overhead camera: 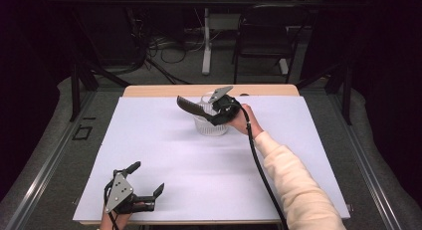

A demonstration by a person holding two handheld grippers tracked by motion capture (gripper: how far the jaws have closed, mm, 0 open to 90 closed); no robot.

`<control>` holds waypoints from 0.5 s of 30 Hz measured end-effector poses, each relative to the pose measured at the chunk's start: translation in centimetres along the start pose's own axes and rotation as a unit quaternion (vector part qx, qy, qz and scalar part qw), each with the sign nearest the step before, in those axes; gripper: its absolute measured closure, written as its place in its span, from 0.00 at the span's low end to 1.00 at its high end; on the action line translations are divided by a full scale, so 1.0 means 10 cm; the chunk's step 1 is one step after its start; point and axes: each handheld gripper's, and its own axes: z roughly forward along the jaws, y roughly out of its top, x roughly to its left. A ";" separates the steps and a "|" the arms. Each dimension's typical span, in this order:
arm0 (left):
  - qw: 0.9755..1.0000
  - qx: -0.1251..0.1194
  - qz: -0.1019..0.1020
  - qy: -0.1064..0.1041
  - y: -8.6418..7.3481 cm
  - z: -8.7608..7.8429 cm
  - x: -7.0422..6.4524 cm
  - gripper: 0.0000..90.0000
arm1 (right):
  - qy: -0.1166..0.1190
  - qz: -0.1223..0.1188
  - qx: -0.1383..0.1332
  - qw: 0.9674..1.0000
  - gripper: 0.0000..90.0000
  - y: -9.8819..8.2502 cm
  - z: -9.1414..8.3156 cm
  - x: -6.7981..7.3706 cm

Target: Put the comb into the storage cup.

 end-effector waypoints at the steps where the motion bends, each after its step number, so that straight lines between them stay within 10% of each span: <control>1: 1.000 0.001 0.000 0.000 0.00 0.00 0.00 0.01 | 0.000 0.003 -0.001 1.000 0.34 0.01 -0.02 0.00; 15: 1.000 0.002 0.001 0.000 0.00 0.00 0.00 0.01 | 0.017 0.010 0.002 1.000 0.15 0.07 -0.31 0.04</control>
